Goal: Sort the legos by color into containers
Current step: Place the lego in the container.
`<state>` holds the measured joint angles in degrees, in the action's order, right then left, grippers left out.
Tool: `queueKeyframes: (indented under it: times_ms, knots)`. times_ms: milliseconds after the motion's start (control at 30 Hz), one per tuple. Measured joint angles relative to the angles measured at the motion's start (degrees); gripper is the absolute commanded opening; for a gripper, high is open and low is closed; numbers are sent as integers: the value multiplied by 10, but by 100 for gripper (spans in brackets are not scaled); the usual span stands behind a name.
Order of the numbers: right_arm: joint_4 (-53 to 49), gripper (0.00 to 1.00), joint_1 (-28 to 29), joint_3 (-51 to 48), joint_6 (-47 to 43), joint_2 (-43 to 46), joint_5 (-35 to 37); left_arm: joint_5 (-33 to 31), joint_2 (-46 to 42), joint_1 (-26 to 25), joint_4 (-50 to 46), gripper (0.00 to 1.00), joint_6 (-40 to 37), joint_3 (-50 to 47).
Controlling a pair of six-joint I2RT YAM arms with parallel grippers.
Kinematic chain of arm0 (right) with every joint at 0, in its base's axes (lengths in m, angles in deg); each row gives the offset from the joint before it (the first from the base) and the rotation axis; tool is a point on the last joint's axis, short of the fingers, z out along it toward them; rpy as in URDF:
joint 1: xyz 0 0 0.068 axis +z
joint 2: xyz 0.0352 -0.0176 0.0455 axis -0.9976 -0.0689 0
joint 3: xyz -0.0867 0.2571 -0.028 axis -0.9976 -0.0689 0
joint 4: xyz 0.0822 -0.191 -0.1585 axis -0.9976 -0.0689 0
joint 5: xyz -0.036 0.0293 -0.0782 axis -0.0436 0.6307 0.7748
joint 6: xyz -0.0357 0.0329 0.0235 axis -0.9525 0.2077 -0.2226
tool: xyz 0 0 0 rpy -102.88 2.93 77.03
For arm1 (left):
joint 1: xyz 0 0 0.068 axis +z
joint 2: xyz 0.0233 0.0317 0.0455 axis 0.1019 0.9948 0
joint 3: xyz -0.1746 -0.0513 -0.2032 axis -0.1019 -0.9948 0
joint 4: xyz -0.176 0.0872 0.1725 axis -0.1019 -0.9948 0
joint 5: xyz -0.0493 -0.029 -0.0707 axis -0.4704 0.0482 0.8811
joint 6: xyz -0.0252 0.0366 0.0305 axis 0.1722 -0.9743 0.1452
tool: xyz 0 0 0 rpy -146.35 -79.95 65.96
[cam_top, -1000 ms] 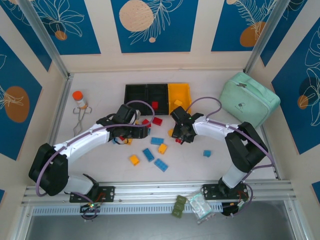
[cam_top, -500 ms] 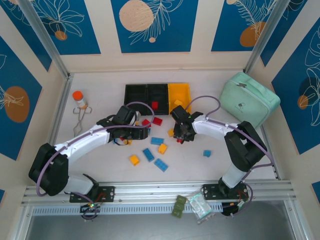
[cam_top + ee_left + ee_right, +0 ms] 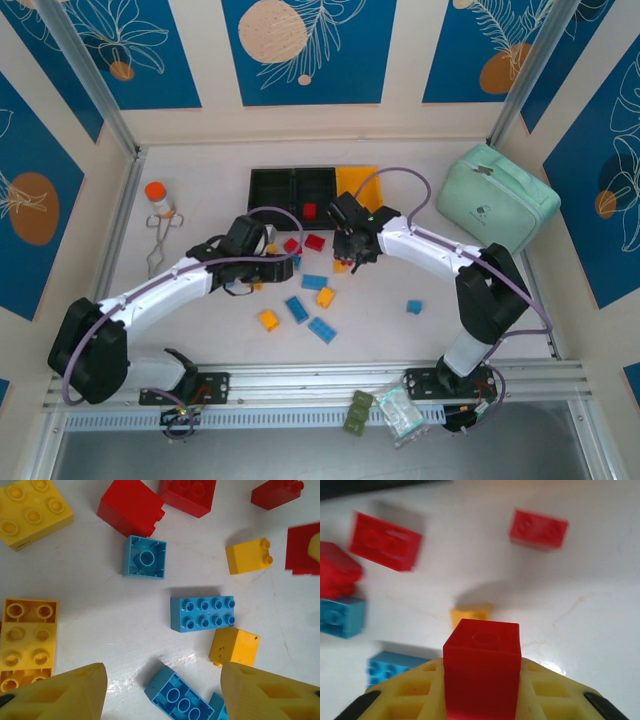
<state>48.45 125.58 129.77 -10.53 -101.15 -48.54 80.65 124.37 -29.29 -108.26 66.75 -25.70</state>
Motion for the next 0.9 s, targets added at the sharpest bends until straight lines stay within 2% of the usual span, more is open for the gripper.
queueKeyframes:
  times_ms: [200, 633, 900]
  knots:
    - [-7, 29, -5, 116, -34, -47, 0, -2, -37, 2, 2, 62, 10, -17]
    - [-54, 30, -47, 359, -82, -251, -5, -11, -62, 5, -2, 62, 21, -40]
    - [-106, 35, -60, 480, -92, -347, -1, -13, -75, 7, -4, 62, 21, -47]
